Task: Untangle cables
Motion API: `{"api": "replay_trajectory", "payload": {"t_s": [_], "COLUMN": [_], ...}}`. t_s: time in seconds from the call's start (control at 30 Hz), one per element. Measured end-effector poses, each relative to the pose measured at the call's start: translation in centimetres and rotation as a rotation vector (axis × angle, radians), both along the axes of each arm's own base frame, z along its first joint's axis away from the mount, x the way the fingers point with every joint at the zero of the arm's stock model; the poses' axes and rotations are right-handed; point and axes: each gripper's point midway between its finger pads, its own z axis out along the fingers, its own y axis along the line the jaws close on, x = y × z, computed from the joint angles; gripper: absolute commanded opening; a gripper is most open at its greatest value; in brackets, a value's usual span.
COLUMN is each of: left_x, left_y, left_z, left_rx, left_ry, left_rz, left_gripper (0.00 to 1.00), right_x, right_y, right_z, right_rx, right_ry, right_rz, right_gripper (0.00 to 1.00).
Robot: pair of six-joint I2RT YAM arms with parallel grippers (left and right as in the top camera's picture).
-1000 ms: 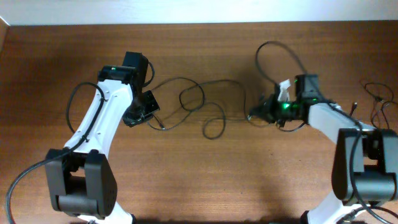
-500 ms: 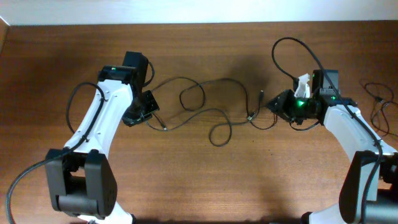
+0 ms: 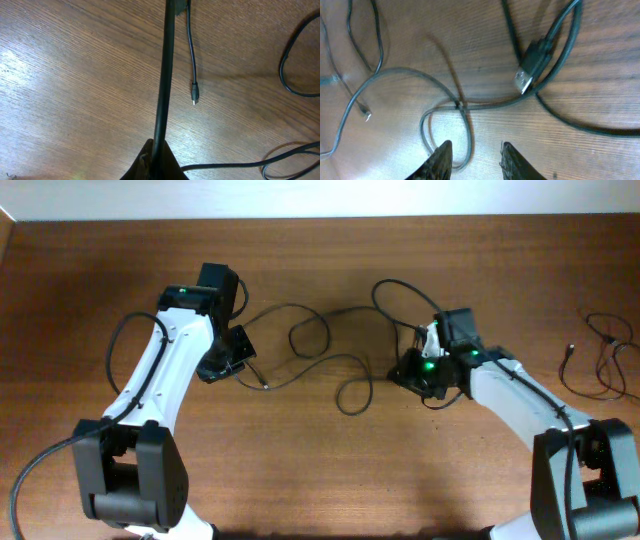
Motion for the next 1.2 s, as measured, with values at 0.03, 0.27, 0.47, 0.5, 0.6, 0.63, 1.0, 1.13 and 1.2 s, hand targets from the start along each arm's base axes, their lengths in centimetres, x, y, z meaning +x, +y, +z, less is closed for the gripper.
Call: {"api": "replay_trajectory", "payload": {"t_s": [0.03, 0.27, 0.47, 0.5, 0.6, 0.63, 1.0, 1.13, 1.2], "left_x": [0.0, 0.1, 0.1, 0.1, 0.1, 0.1, 0.1, 0.1, 0.0], "left_y": [0.0, 0.0, 0.0, 0.0, 0.0, 0.0, 0.0, 0.0, 0.0], "left_z": [0.0, 0.0, 0.0, 0.0, 0.0, 0.0, 0.0, 0.0, 0.0], "left_rx": [0.0, 0.0, 0.0, 0.0, 0.0, 0.0, 0.0, 0.0, 0.0], "left_ry": [0.0, -0.003, -0.003, -0.003, -0.003, -0.002, -0.002, -0.002, 0.0], "left_rz": [0.0, 0.0, 0.0, 0.0, 0.0, 0.0, 0.0, 0.0, 0.0], "left_gripper": [0.04, 0.04, 0.04, 0.03, 0.04, 0.03, 0.02, 0.01, 0.0], "right_x": [0.6, 0.1, 1.5, 1.6, 1.4, 1.4, 0.5, 0.2, 0.8], "right_y": [0.2, 1.3, 2.4, 2.2, 1.6, 1.7, 0.2, 0.5, 0.7], "right_z": [0.0, -2.4, -3.6, -3.7, -3.8, -3.8, -2.4, -3.4, -3.8], "right_rx": [-0.022, -0.061, -0.035, -0.036, -0.052, -0.049, -0.133, -0.173, -0.18], "right_ry": [-0.021, 0.089, 0.11, 0.115, 0.14, 0.145, 0.293, 0.305, 0.304], "right_rz": [-0.026, -0.218, -0.436, -0.472, -0.531, -0.536, -0.592, -0.652, -0.683], "right_gripper": [0.27, 0.3, 0.15, 0.13, 0.52, 0.56, 0.33, 0.32, 0.27]}}
